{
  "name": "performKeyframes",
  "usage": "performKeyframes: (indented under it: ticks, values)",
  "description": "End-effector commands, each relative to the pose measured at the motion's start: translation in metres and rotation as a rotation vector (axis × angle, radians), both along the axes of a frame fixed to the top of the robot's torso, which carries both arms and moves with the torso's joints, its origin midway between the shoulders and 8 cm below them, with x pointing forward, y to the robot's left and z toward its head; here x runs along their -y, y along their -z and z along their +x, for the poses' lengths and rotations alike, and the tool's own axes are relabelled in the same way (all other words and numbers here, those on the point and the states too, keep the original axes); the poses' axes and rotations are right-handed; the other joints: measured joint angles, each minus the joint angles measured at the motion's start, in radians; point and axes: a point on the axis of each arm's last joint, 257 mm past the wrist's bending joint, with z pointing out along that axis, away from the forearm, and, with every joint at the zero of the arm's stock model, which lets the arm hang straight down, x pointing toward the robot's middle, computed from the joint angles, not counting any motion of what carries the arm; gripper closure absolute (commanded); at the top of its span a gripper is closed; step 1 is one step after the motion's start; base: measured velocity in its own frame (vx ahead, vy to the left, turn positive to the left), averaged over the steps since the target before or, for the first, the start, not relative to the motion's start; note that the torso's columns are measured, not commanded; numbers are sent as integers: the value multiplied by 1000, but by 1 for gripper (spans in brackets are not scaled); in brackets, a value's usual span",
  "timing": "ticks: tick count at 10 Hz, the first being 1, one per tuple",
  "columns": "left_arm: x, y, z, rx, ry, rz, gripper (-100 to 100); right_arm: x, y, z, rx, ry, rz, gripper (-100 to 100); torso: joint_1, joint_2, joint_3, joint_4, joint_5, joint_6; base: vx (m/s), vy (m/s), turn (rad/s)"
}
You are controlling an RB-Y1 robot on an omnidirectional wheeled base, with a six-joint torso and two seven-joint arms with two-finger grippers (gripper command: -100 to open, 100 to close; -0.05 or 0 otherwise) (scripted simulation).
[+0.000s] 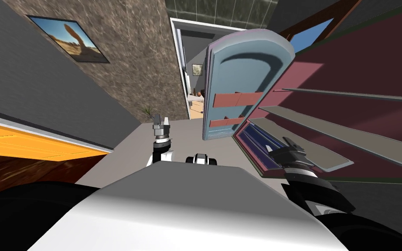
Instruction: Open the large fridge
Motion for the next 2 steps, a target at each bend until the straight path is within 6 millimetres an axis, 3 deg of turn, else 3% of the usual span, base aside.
performKeyframes:
  ticks: [1, 2]
  values:
    - [0, 0, 0, 0, 0, 0, 0, 0, 0, 0, 0, 0, 0, 0, 0, -1, 0, 0, 0, 0, 0, 0, 0]
    - [0, 0, 0, 0, 0, 0, 0, 0, 0, 0, 0, 0, 0, 0, 0, -1, -1, 0, 0, 0, 0, 0, 0]
